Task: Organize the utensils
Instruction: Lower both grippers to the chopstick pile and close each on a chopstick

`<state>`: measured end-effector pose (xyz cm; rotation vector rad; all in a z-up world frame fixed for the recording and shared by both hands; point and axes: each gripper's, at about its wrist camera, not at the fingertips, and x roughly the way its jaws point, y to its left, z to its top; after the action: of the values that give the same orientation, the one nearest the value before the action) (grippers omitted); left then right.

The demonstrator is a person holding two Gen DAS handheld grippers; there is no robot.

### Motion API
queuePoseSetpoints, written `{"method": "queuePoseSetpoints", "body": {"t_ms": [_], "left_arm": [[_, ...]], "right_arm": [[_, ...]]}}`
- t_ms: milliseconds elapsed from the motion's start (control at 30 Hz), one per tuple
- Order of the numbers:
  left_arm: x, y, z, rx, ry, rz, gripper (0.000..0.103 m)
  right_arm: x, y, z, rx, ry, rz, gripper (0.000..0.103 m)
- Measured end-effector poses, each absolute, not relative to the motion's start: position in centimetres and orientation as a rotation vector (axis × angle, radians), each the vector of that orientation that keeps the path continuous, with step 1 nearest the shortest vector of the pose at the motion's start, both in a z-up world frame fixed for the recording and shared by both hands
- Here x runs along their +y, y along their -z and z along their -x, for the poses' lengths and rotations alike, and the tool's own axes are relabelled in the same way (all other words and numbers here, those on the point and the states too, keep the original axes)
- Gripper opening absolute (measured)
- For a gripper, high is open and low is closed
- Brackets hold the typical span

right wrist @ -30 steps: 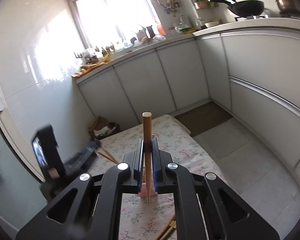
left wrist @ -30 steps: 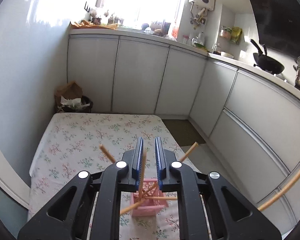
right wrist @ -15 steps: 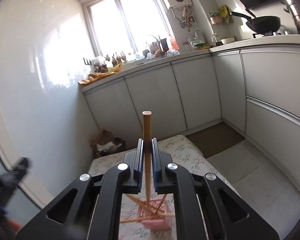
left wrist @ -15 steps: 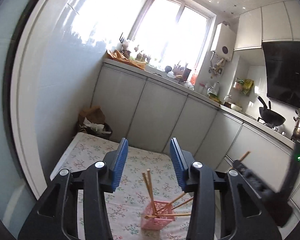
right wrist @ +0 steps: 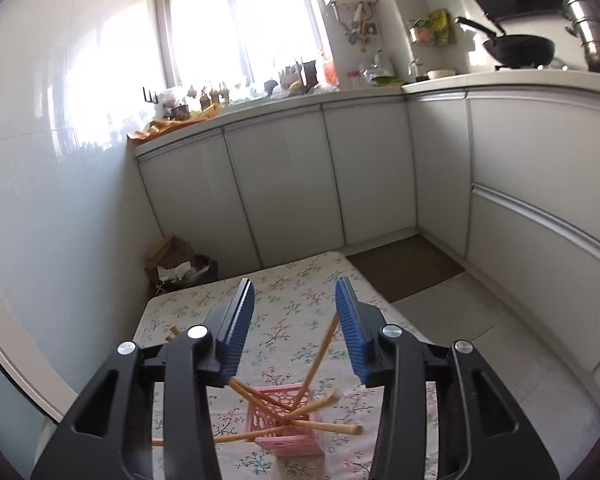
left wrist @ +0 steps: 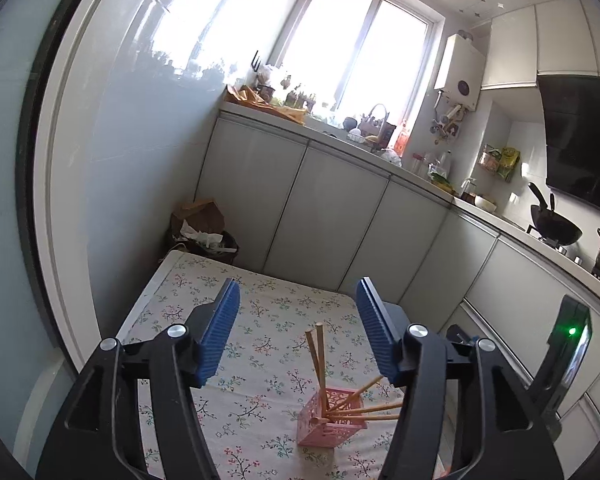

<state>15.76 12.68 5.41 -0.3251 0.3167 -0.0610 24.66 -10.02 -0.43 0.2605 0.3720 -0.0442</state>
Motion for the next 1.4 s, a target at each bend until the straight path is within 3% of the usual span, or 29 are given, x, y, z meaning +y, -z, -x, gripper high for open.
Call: {"method": "queuePoseSetpoints", "body": {"t_ms": [133, 233, 333, 433, 500, 767, 967, 1333, 1400], "left_arm": [[11.3, -5.9, -15.2, 0.325, 0.092, 0.291, 0.061], [9.9, -6.2, -14.2, 0.318, 0.117, 0.265, 0.079], [8.0, -6.2, -13.7, 0.342, 0.152, 0.211, 0.087], [6.2, -5.5, -13.7, 0.391, 0.207, 0.191, 0.096], [5.1, -5.0, -13.7, 0.428, 0.243, 0.18, 0.096], [0.5, -1.8, -14.0, 0.623, 0.426, 0.106, 0.096], [-3.1, 2.1, -14.6, 0.79, 0.499, -0.007, 0.096], [-8.5, 15.8, -19.4, 1.192, 0.441, -0.221, 0.096], [-8.5, 17.8, -20.2, 1.247, 0.421, -0.213, 0.09]], "right_arm": [[-11.6, -0.7, -22.9, 0.37, 0.084, -0.277, 0.057], [-13.4, -1.1, -21.4, 0.355, 0.139, -0.303, 0.077], [-15.4, -0.8, -19.9, 0.363, 0.206, -0.312, 0.087], [-16.6, -0.1, -19.2, 0.413, 0.241, -0.305, 0.092], [-17.2, 0.3, -18.8, 0.438, 0.258, -0.3, 0.095], [-20.2, 4.2, -16.7, 0.539, 0.32, -0.286, 0.096], [-24.3, 10.9, -14.5, 0.684, 0.375, -0.354, 0.096], [-26.6, 20.3, -11.8, 0.952, 0.376, -0.48, 0.096], [-26.2, 20.7, -11.8, 0.968, 0.364, -0.477, 0.096]]}}
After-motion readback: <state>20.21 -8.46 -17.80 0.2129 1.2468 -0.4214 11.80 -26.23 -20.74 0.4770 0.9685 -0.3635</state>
